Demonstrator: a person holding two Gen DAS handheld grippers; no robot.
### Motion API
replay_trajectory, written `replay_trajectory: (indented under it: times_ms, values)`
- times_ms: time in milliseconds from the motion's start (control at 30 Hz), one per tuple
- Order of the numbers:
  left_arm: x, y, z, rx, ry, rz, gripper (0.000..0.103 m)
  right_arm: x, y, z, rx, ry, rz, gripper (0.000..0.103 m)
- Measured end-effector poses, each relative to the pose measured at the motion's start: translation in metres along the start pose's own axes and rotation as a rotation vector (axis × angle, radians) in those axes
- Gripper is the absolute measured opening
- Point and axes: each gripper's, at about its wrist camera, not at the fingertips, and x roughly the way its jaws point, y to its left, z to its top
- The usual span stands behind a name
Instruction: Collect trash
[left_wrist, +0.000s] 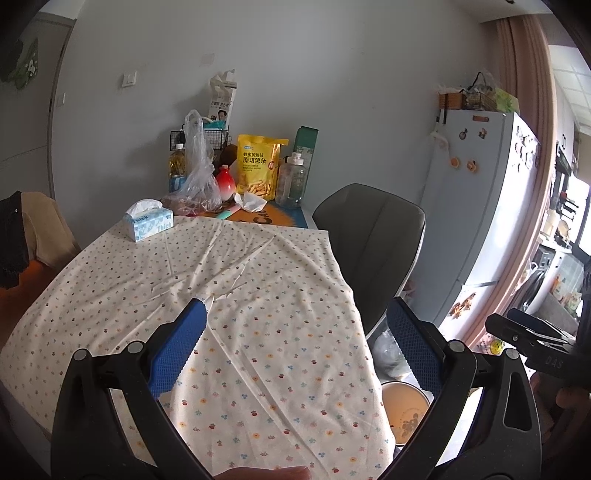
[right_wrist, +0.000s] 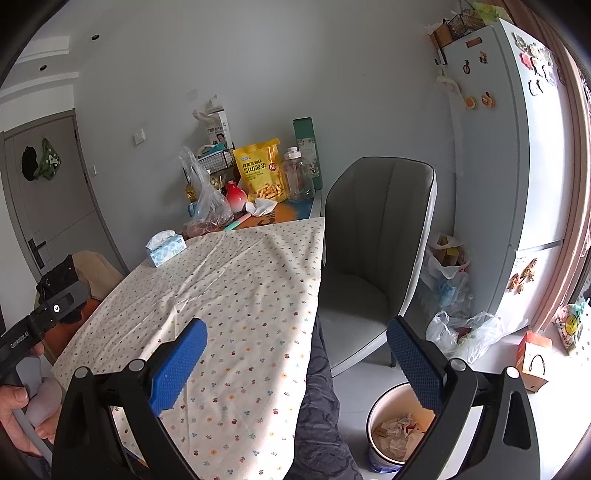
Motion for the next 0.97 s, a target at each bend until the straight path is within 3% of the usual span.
replay_trajectory:
  times_ms: [500,633,967]
  values:
    - [0.002,-0.001,-0.002,0.009,0.0,0.001,0.097,-0.002,0.001,-0.001,0.0,-0.001,0.01,0.096]
    - [0.005,-0.001,-0.005,0.018,0.0,0.038,0.097,-0.001,0.0,-0.002,0.002,0.006,0.009,0.096]
    - [0.012,0.001,-0.008,0.022,0.031,0.005,0.097,0.002,-0.002,-0.005,0.003,0.024,0.007,0.096]
